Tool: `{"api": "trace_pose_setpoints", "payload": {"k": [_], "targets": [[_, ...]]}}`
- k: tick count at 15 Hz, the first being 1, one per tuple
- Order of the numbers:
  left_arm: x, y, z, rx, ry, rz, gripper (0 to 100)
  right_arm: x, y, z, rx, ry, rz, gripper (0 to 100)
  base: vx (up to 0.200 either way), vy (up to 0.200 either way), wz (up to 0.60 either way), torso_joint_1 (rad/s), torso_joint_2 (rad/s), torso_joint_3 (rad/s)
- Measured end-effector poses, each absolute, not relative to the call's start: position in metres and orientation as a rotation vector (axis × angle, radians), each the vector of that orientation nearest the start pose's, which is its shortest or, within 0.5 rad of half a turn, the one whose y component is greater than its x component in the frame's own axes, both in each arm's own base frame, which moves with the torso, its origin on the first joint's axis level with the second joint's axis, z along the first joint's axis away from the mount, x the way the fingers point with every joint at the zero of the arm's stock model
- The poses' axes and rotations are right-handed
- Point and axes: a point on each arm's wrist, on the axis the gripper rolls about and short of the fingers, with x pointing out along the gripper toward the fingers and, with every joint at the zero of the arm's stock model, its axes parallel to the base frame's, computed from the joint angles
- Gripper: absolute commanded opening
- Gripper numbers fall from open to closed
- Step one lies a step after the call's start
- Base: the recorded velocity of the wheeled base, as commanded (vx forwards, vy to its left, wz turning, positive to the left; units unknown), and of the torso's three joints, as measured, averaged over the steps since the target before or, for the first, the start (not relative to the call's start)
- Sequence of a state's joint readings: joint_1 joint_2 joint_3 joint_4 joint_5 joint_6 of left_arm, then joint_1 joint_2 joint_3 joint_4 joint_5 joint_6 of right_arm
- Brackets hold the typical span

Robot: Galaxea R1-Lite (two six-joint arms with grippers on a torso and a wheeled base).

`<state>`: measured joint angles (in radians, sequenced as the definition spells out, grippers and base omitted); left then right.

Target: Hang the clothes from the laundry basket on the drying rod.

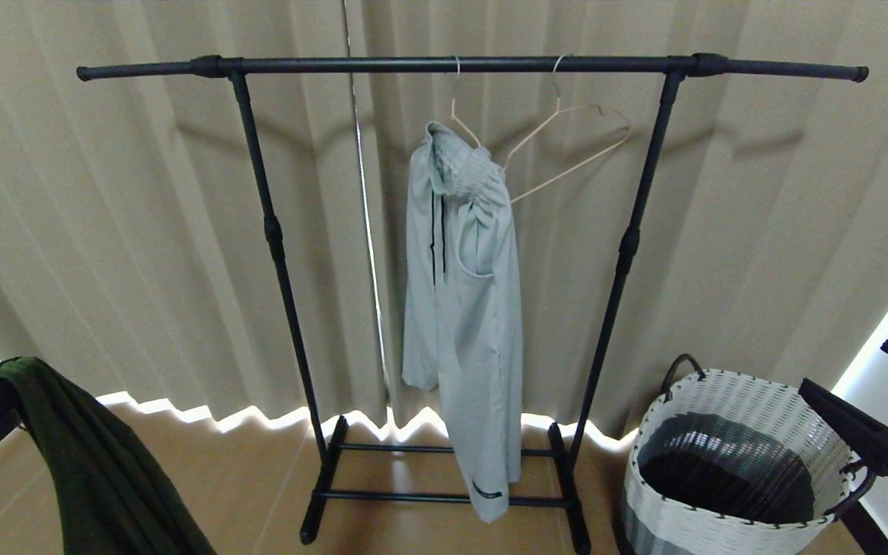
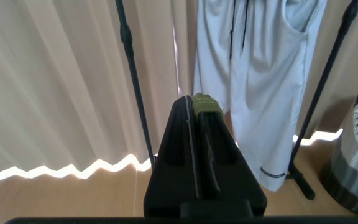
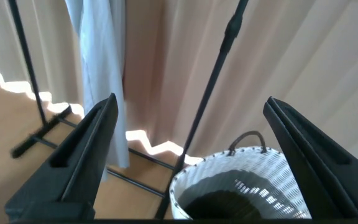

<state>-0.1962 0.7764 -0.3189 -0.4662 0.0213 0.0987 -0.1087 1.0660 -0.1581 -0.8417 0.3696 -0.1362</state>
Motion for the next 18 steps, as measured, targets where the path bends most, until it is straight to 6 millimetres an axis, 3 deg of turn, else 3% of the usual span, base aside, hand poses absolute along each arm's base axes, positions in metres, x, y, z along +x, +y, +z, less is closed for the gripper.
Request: {"api": "trace_pose_setpoints", "payload": {"k": [8, 12, 18], "targets": [[0.0783, -0.0174, 0.2012, 0.096, -0.012, -0.203, 0, 0.1244, -0.0054, 0.1694, -0.081, 0.035, 0.262, 100, 0.0, 0.0, 0.0, 0.165, -0.47, -0.307], [0.0799, -0.0178, 0.2007, 0.095, -0.003, -0.204, 0, 0.1229, -0.0053, 0.1683, -0.083, 0.036, 0.261, 100, 0.0, 0.0, 0.0, 0.04, -0.1, -0.063], [0.083, -0.0186, 0.1976, 0.094, 0.021, -0.207, 0, 0.1216, -0.0051, 0.1686, -0.083, 0.033, 0.261, 100, 0.2, 0.0, 0.0, 0.006, -0.01, -0.004]]}}
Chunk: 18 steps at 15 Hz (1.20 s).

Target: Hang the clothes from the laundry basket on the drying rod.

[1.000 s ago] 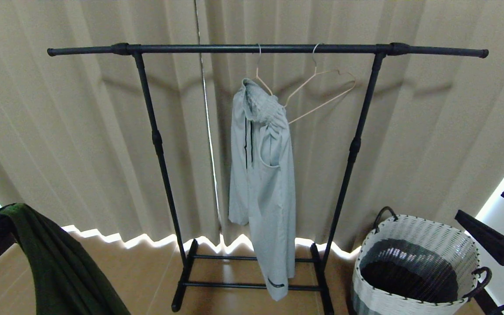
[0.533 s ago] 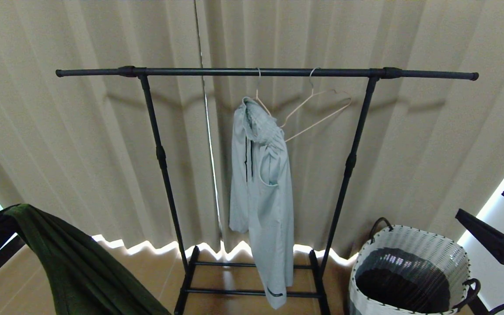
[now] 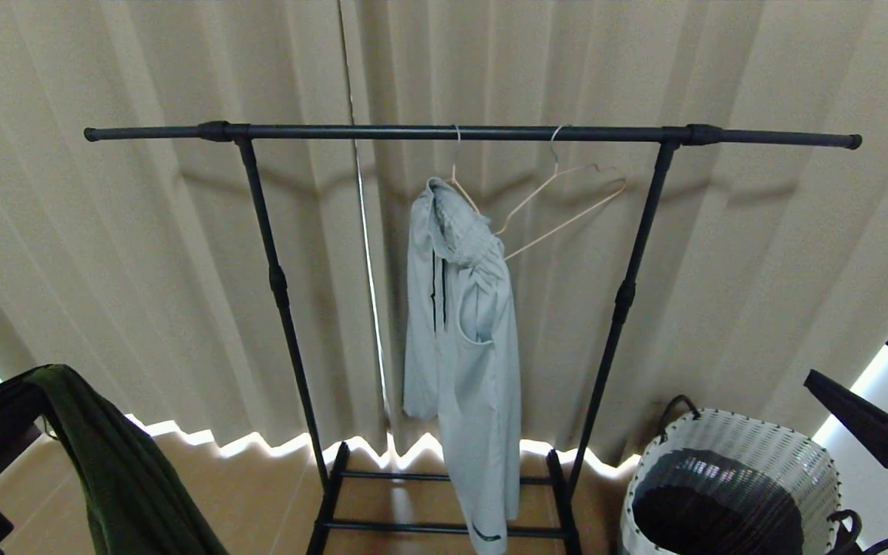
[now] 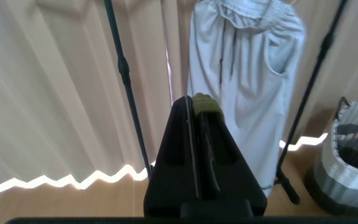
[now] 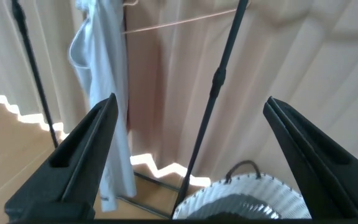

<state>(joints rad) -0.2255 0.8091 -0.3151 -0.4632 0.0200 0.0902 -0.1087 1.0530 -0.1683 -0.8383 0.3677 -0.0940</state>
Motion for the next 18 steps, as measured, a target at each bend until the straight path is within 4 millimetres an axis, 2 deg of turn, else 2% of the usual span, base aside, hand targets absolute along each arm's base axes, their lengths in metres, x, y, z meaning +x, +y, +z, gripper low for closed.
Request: {"api": "trace_pose_setpoints", "payload": {"k": [11, 18], "targets": [[0.0844, -0.019, 0.1964, 0.095, 0.029, -0.209, 0, 0.1216, -0.0051, 0.1688, -0.082, 0.031, 0.262, 100, 0.2, 0.0, 0.0, 0.004, 0.0, 0.0], [0.0838, -0.0216, 0.195, 0.091, 0.035, -0.239, 0, 0.1212, -0.005, 0.1679, -0.082, 0.033, 0.264, 100, 0.0, 0.0, 0.0, 0.0, 0.0, 0.0]]}}
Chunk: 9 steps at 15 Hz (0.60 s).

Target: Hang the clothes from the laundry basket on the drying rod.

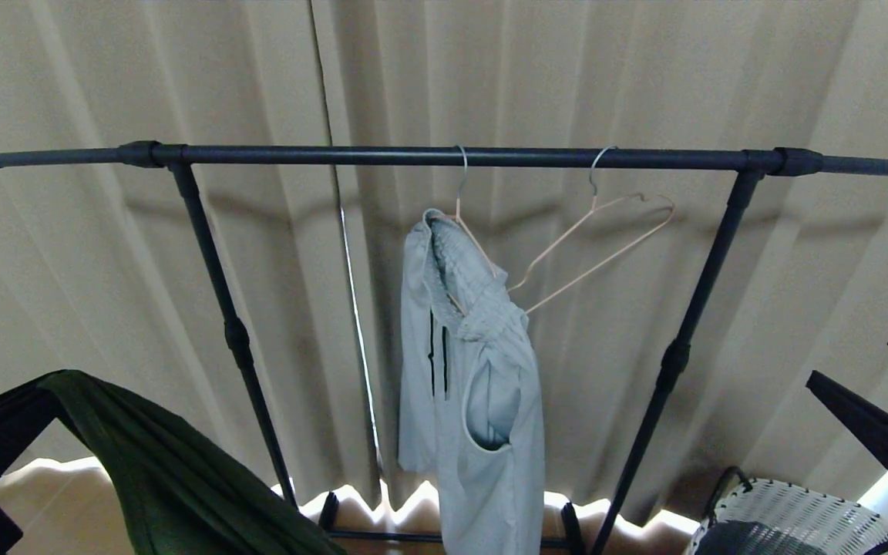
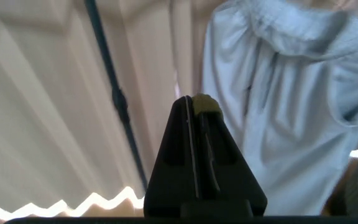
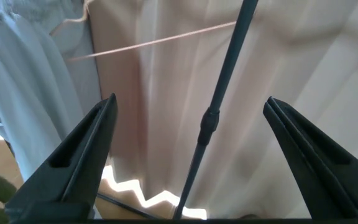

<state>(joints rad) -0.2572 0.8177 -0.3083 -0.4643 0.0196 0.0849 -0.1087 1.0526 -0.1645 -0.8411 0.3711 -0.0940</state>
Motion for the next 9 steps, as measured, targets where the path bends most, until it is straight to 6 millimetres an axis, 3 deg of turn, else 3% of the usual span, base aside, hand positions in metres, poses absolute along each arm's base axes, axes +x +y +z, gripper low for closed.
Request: {"api": "trace_pose_setpoints", "payload": {"k": [8, 9], "targets": [[0.0836, -0.0222, 0.1958, 0.079, 0.03, -0.246, 0, 0.1209, -0.005, 0.1672, -0.081, 0.036, 0.266, 100, 0.0, 0.2, 0.0, 0.003, 0.0, 0.002], [0.0837, -0.0222, 0.1954, 0.08, 0.034, -0.247, 0, 0.1204, -0.0049, 0.167, -0.081, 0.036, 0.266, 100, 0.0, 0.0, 0.0, 0.0, 0.0, 0.0]]}}
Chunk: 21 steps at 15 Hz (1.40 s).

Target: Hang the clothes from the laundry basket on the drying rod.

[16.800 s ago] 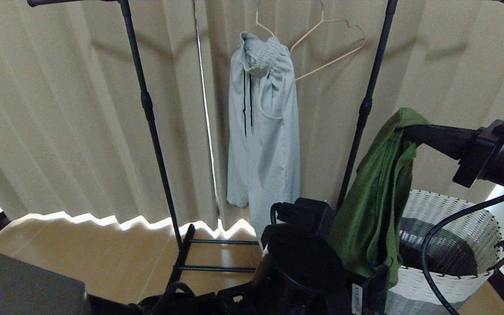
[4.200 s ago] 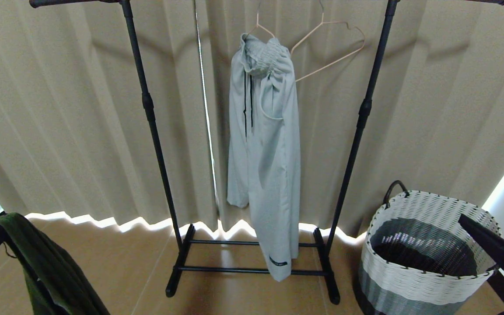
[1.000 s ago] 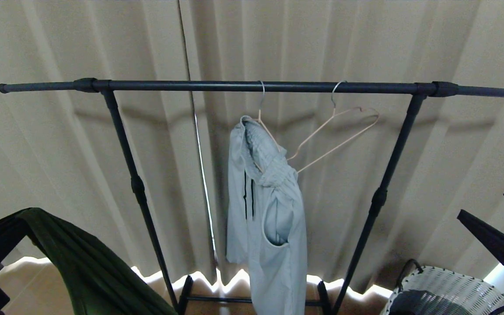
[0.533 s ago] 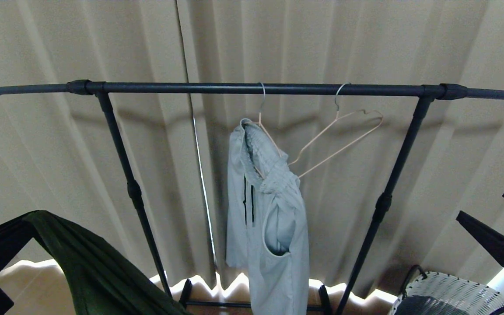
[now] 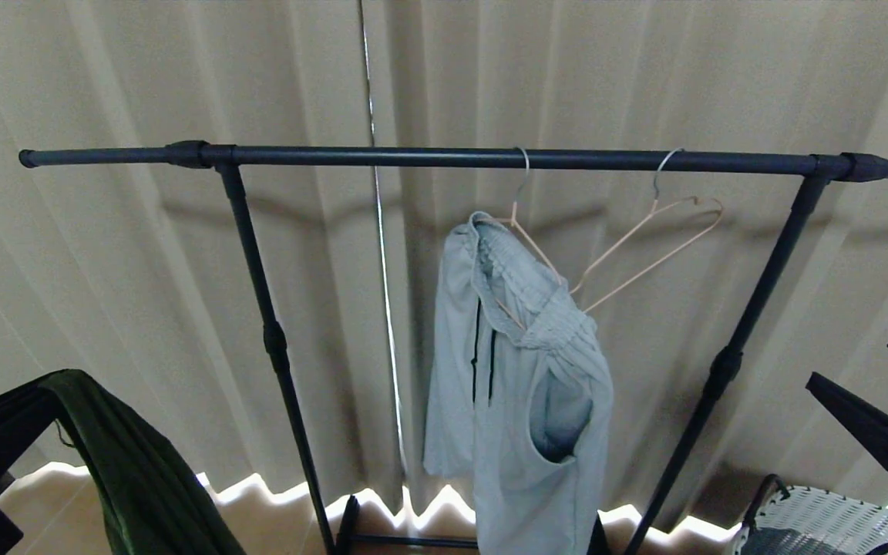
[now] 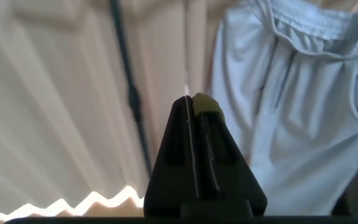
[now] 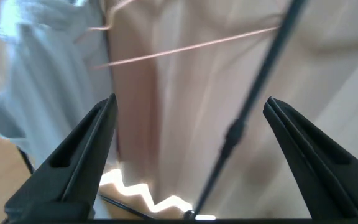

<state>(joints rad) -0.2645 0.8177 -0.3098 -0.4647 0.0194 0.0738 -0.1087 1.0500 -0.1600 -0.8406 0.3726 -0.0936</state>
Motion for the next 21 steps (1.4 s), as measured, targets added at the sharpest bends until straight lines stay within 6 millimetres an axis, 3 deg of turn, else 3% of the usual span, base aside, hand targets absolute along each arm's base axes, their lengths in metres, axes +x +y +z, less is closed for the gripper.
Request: {"api": "trace_pose_setpoints", "payload": {"k": [14, 18, 21], "targets": [[0.083, -0.022, 0.19, 0.089, 0.05, -0.248, 0, 0.113, 0.0, 0.147, -0.093, 0.143, 0.31, 100, 0.0, 0.0, 0.0, 0.0, 0.0, 0.0], [0.084, -0.022, 0.188, 0.091, 0.062, -0.249, 0, 0.138, 0.0, 0.162, -0.126, 0.139, 0.321, 100, 0.0, 0.0, 0.0, 0.0, 0.0, 0.0], [0.083, -0.022, 0.188, 0.095, 0.056, -0.248, 0, 0.179, 0.002, 0.179, -0.137, 0.14, 0.263, 100, 0.0, 0.0, 0.0, 0.0, 0.0, 0.0]]}}
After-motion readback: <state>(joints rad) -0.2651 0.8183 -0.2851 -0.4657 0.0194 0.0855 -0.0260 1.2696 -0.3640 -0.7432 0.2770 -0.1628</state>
